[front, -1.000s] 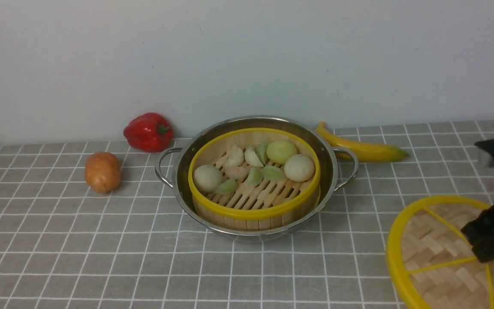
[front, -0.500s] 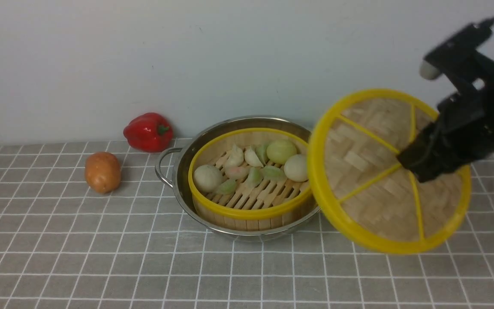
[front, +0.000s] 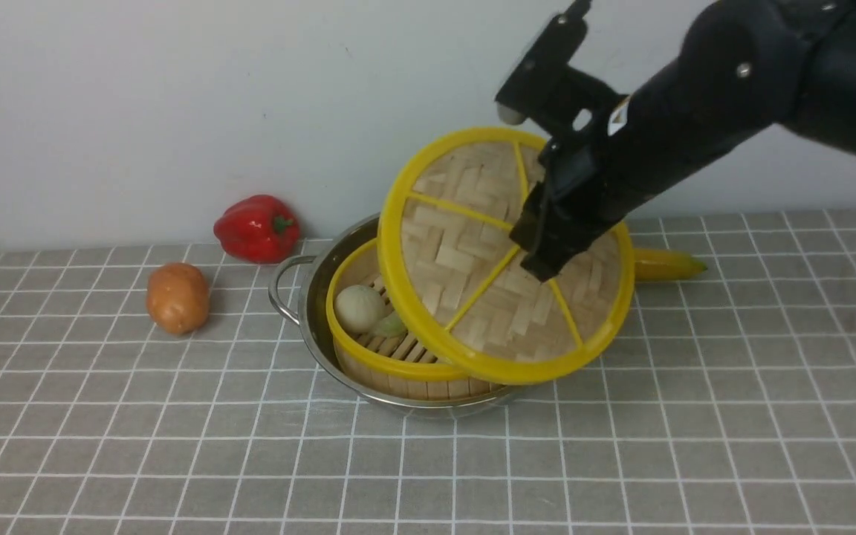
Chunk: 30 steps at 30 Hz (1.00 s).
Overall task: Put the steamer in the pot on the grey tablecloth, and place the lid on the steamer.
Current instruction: 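Place the bamboo steamer lid onto the steamer basket in the pot with the right gripper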
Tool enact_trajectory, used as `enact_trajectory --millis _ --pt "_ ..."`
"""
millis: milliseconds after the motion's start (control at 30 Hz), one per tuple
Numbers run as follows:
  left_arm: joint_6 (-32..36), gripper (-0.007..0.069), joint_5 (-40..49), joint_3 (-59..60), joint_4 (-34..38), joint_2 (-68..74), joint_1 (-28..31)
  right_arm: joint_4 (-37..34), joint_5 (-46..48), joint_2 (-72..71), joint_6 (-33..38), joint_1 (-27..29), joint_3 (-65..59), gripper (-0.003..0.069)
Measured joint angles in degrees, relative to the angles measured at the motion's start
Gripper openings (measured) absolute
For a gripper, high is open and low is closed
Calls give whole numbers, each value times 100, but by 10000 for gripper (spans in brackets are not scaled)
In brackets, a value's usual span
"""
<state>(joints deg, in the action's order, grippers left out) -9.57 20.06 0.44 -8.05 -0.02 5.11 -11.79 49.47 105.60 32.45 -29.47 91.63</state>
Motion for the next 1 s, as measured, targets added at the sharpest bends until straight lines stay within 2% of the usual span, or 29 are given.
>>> enact_trajectory --millis 267,1000 --pt "0 243 0 0 0 0 0 80 -52 488 214 -25 694 146" --pt "0 243 0 0 0 0 0 -278 -272 664 672 -25 732 146"
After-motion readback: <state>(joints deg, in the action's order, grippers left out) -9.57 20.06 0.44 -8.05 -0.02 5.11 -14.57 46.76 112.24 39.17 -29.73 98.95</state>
